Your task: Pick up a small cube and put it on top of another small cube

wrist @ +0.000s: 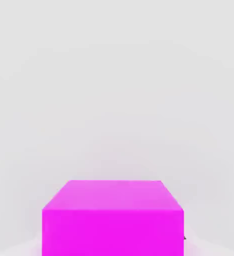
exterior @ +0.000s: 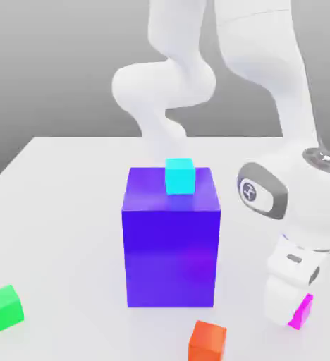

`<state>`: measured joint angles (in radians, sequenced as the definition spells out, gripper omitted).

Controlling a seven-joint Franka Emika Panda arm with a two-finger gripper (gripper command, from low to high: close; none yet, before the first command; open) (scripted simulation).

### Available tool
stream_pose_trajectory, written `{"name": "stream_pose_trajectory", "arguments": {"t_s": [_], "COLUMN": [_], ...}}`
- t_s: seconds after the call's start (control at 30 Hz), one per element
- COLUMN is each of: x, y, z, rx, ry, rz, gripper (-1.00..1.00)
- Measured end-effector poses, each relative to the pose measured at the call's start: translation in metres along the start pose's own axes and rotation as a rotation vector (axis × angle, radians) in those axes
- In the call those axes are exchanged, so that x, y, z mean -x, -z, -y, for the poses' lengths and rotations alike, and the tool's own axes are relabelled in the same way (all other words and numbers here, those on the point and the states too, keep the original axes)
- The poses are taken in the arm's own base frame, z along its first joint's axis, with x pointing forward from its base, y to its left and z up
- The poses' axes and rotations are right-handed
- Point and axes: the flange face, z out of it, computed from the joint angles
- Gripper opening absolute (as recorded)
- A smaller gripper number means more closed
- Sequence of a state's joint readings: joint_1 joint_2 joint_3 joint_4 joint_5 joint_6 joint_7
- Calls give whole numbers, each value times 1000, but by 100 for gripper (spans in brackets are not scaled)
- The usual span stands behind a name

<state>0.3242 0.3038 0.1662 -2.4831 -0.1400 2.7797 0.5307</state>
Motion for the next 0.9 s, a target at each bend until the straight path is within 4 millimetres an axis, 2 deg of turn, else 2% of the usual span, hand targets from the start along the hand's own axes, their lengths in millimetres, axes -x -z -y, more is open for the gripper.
{"name": "stream_pose_trajectory", "arguments": {"t_s": [0.03,0.07,0.2,0.27,0.37,0.5,0.67,0.73,0.8,0.83,0.9], "x": [-1,-8,-41,-49,-50,-33,18,39,48,50,50], "y": [11,17,26,30,37,47,60,44,19,10,10], "z": [-2,-19,-119,-169,-244,-342,-463,-506,-519,-521,-521], "rx": [1,4,16,19,21,18,6,0,-1,-1,-1], "ry": [-5,-45,-277,-390,-556,-777,-1065,-1169,-1204,-1210,-1210], "rz": [0,1,7,9,11,12,6,1,0,0,0], "gripper": [-100,-100,-100,-100,-100,-100,-100,-100,-100,100,100]}}
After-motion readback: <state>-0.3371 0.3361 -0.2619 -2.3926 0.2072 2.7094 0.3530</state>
